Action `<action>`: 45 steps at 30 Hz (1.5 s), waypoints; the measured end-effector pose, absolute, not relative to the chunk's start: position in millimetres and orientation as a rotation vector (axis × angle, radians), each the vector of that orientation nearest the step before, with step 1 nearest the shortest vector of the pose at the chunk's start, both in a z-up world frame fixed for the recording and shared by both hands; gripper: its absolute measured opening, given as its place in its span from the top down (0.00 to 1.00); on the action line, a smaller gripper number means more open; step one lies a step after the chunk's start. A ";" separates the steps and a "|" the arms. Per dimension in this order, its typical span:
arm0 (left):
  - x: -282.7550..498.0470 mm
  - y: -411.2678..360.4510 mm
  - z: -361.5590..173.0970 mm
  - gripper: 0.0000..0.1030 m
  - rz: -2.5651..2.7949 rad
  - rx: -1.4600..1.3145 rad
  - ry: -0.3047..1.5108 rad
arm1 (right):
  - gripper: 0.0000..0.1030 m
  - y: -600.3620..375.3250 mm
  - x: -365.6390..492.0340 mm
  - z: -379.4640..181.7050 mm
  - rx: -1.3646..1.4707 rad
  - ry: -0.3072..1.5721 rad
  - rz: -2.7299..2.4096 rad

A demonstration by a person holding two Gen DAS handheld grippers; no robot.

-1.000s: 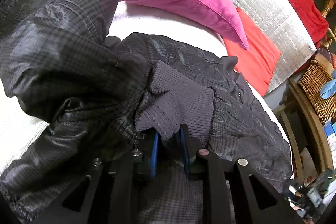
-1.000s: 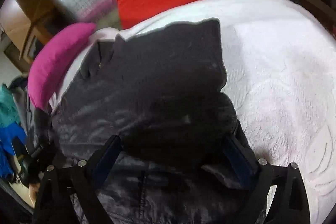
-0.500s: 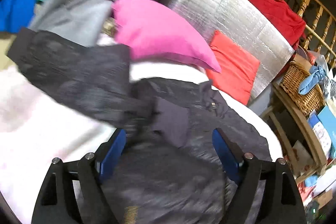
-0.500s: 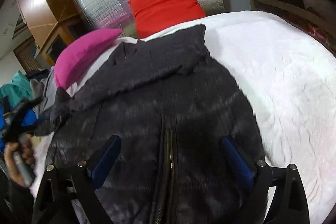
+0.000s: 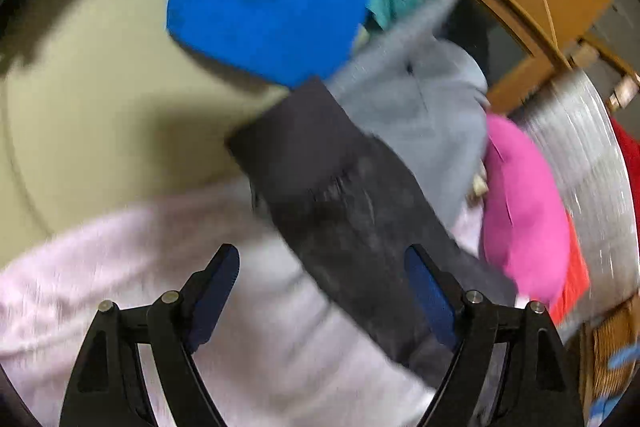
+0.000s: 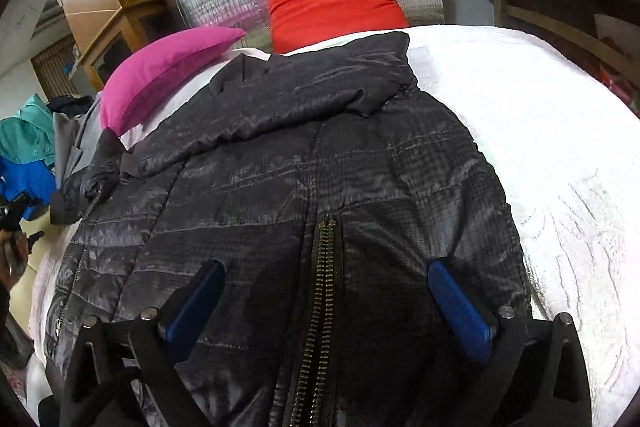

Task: Fold large clothes

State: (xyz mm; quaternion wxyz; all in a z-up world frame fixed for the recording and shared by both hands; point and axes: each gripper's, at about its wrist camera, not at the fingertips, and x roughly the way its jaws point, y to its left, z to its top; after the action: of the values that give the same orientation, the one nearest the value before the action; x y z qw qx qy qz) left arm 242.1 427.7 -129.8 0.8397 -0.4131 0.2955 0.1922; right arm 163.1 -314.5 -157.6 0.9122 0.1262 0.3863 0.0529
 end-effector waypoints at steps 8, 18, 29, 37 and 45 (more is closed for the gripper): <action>282.3 456.1 -167.6 0.19 0.480 -0.922 0.680 | 0.00 -313.8 164.2 -158.9 0.258 0.795 0.109; 282.1 454.0 -144.7 0.91 0.525 -0.708 0.739 | 0.00 -315.6 163.7 -159.2 0.259 0.793 0.112; 236.1 343.2 22.7 0.92 0.388 -0.364 0.527 | 0.00 -317.4 163.4 -158.9 0.273 0.789 0.121; 248.6 181.6 116.4 0.92 0.174 -0.201 0.424 | 0.00 -320.4 162.9 -158.2 0.296 0.783 0.134; 297.8 -7.0 121.5 0.92 -0.013 -0.073 0.490 | 0.00 -321.8 163.4 -157.3 0.306 0.788 0.142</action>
State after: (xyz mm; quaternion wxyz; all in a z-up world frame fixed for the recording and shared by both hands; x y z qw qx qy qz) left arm 297.8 -7.0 121.5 0.9694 -0.0361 0.2426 -0.0066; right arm 163.4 -321.8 -157.3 0.9096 0.1483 0.3819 0.0687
